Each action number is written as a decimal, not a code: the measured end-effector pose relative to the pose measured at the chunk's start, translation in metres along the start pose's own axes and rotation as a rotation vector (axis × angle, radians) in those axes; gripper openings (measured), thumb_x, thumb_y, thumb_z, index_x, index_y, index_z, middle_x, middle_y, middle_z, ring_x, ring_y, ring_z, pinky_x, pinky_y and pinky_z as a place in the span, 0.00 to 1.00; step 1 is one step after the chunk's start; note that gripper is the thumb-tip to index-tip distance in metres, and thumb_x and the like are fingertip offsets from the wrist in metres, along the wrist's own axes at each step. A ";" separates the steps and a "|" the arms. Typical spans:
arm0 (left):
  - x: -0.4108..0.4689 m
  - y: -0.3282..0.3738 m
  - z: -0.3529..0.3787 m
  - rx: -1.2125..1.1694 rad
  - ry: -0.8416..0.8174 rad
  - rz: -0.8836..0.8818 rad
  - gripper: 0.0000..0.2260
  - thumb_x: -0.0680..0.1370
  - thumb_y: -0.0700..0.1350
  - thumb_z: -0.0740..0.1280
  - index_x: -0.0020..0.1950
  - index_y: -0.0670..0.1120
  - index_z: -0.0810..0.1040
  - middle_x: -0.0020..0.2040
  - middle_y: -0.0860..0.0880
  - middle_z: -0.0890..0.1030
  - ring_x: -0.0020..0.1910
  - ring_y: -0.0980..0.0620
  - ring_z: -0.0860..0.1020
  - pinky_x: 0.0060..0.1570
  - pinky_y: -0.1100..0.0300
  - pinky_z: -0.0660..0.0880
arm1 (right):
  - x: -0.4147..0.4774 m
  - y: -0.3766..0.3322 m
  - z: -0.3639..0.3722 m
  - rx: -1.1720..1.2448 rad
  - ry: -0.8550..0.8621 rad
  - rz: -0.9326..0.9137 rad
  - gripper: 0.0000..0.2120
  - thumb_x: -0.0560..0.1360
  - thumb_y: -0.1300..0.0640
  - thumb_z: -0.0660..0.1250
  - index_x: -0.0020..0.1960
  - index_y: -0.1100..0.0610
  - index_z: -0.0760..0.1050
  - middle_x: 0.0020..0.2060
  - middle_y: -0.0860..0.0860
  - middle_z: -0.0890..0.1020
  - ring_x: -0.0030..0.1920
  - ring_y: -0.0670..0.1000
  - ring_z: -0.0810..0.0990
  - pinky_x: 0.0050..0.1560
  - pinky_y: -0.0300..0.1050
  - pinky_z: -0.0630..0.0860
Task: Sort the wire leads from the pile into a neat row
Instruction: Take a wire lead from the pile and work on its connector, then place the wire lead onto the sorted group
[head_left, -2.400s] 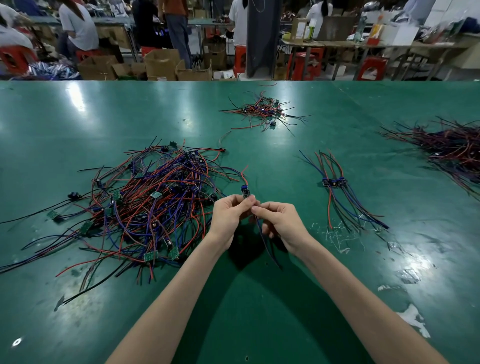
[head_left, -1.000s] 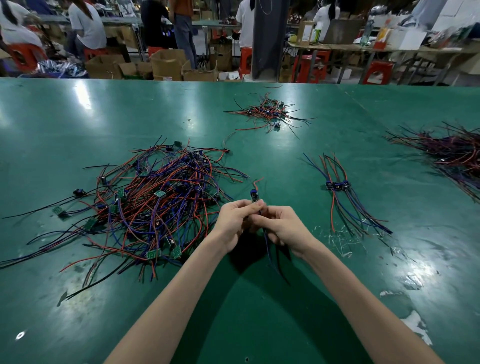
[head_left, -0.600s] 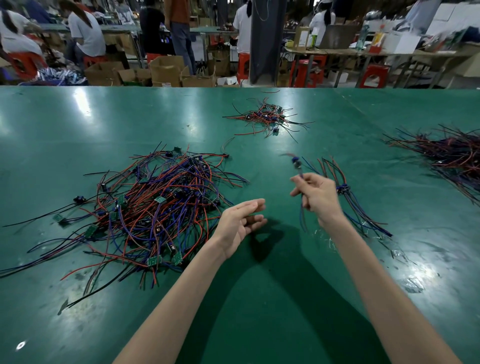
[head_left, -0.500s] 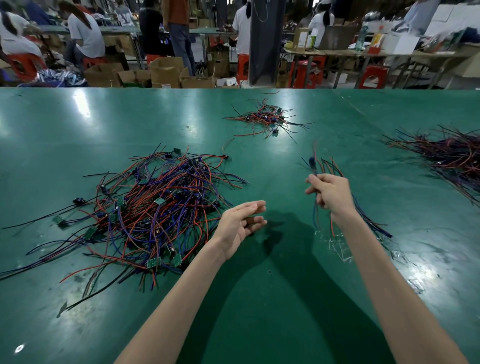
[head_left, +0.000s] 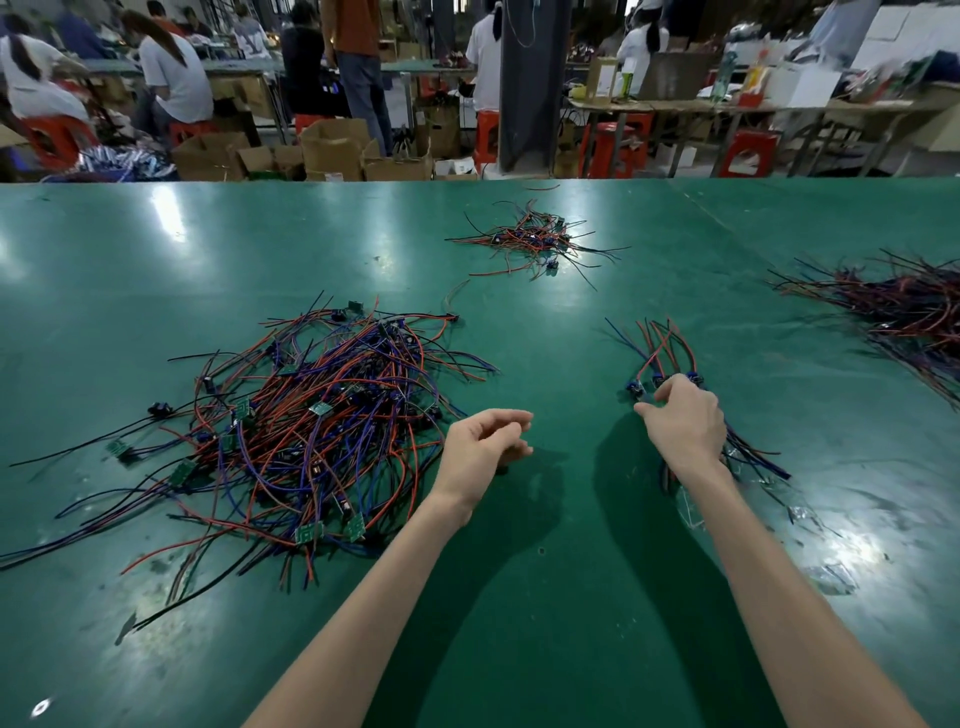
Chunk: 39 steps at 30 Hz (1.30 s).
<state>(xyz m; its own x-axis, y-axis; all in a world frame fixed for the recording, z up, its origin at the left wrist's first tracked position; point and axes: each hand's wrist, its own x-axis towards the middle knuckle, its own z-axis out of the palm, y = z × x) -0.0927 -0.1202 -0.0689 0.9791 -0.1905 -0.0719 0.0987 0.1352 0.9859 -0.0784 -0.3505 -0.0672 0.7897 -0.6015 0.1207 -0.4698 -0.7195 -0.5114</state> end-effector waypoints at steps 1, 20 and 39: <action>0.000 0.001 -0.001 0.129 0.042 0.087 0.09 0.77 0.34 0.64 0.48 0.44 0.82 0.42 0.45 0.82 0.38 0.52 0.80 0.50 0.57 0.79 | -0.001 -0.001 0.000 -0.045 0.018 -0.029 0.14 0.74 0.55 0.71 0.55 0.61 0.73 0.52 0.61 0.79 0.53 0.62 0.77 0.48 0.50 0.72; 0.007 0.030 -0.109 1.238 0.797 0.012 0.15 0.80 0.40 0.60 0.66 0.40 0.73 0.63 0.38 0.74 0.63 0.38 0.70 0.63 0.43 0.64 | -0.025 -0.013 0.016 -0.287 0.043 -0.438 0.20 0.80 0.48 0.59 0.65 0.60 0.73 0.71 0.57 0.67 0.74 0.56 0.58 0.70 0.54 0.55; 0.008 0.032 -0.114 0.956 0.894 0.253 0.10 0.76 0.38 0.65 0.56 0.40 0.80 0.53 0.39 0.80 0.56 0.40 0.72 0.59 0.45 0.69 | -0.063 -0.033 0.047 0.032 -0.157 -0.677 0.13 0.79 0.53 0.62 0.61 0.56 0.76 0.61 0.49 0.76 0.66 0.49 0.66 0.63 0.45 0.58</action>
<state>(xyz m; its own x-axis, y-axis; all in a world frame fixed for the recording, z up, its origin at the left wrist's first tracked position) -0.0613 -0.0062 -0.0551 0.7676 0.4873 0.4163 0.0949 -0.7288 0.6781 -0.0941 -0.2731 -0.0981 0.9538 0.0348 0.2984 0.1559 -0.9064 -0.3925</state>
